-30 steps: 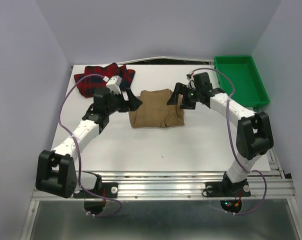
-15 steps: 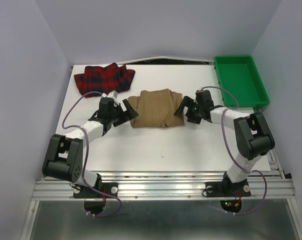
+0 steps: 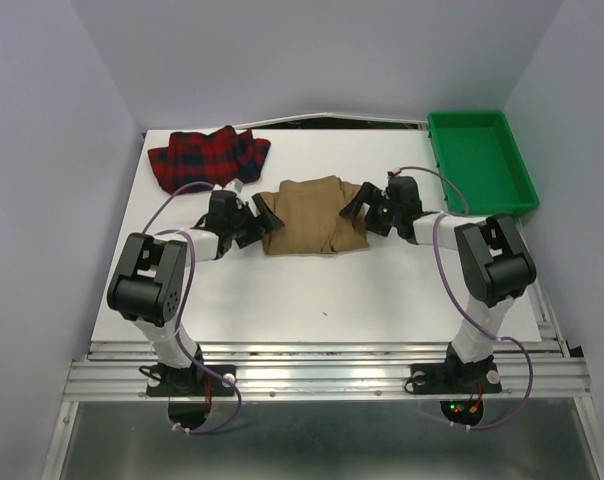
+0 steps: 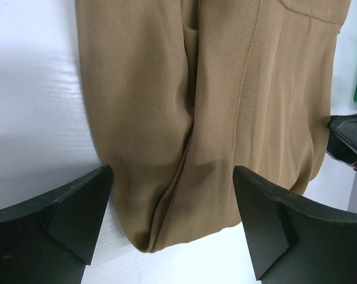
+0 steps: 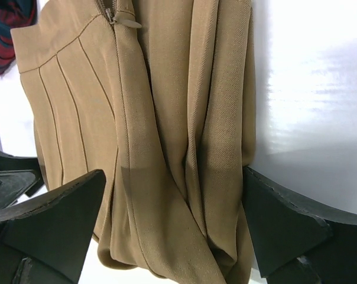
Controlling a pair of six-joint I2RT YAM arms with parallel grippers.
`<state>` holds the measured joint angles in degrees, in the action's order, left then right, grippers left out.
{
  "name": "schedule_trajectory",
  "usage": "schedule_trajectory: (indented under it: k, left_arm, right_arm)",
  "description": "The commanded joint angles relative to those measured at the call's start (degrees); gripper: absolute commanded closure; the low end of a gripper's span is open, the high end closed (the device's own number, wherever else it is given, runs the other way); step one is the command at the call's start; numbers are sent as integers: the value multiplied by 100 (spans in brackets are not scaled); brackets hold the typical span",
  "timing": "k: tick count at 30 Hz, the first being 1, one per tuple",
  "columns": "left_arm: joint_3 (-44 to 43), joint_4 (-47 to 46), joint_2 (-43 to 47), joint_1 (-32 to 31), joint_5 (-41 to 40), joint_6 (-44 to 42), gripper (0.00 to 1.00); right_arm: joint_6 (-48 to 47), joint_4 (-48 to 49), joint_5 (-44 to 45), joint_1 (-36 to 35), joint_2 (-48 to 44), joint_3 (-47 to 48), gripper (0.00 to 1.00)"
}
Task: Fold and stack the skirts
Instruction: Neatly place the folded skirt to the corner
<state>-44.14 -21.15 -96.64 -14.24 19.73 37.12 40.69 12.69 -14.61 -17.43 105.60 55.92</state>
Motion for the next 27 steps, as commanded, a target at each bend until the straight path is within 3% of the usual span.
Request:
schedule_trajectory:
  k: [1, 7, 11, 13, 15, 17, 20, 23, 26, 27]
  left_arm:
    - [-130, 181, -355, -35, -196, 93, 9]
    - [-253, 347, -487, -210, -469, 67, 23]
    - [-332, 374, -522, -264, -697, -47, 46]
    - [-437, 374, -557, -264, -751, -179, 49]
    - [-568, 401, -610, -264, -795, -336, 60]
    - [-674, 462, -610, -290, -873, -495, 78]
    - [-876, 585, -567, -360, -1049, -864, 96]
    - [-1175, 778, -593, -527, -1339, -1452, 100]
    - [-1430, 927, -628, -720, -1752, -2031, 100]
    - [-1570, 980, -637, -747, -1840, -2147, 100]
  right_arm:
    - [18, -126, 248, -120, 382, 77, 0]
    - [62, -293, 511, -295, 610, 296, 4]
    - [36, -433, 609, -357, 724, 524, 19]
    - [-78, -478, 643, -357, 786, 665, 28]
    - [-454, -548, 591, -357, 891, 954, 42]
    - [-780, -557, 661, -419, 927, 1113, 48]
    - [-1334, -661, 662, -419, 971, 1421, 56]
    - [-1755, -785, 512, -533, 1041, 1772, 68]
    - [-2195, -1074, 564, -682, 1181, 2307, 87]
    - [-2249, -1084, 617, -683, 1199, 2388, 97]
